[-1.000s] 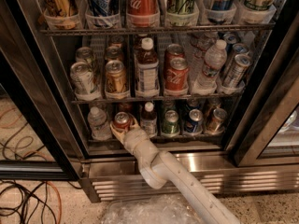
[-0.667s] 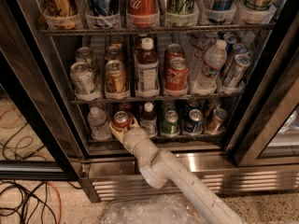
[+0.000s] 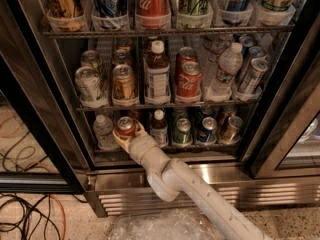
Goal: Pick coke can from bottom shelf of fridge
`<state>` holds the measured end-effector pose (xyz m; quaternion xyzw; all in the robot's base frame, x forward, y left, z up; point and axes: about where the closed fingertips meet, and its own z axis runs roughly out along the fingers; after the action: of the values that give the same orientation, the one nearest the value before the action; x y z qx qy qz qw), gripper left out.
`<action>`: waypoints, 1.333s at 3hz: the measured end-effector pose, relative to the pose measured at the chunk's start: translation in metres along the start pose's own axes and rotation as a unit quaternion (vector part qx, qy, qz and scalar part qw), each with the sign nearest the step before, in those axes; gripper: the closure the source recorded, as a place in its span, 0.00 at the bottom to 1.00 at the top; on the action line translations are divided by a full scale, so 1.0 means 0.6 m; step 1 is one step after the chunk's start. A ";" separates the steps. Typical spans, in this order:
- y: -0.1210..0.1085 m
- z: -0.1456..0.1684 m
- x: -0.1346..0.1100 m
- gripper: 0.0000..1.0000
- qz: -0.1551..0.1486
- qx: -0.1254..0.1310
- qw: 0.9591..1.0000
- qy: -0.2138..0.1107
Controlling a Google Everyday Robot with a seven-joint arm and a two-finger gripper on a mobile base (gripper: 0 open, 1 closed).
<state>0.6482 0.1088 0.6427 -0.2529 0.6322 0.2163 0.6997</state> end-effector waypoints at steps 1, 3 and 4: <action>0.010 -0.011 -0.033 1.00 -0.005 -0.008 1.000 -0.019; 0.037 -0.042 -0.089 1.00 -0.019 -0.037 0.998 -0.048; 0.054 -0.066 -0.101 1.00 -0.020 -0.054 0.997 -0.049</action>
Offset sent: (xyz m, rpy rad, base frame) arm -0.0387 0.0004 0.0561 0.0327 -0.1159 0.0699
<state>0.5907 0.1100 0.6978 -0.2922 0.5797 0.2482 0.7190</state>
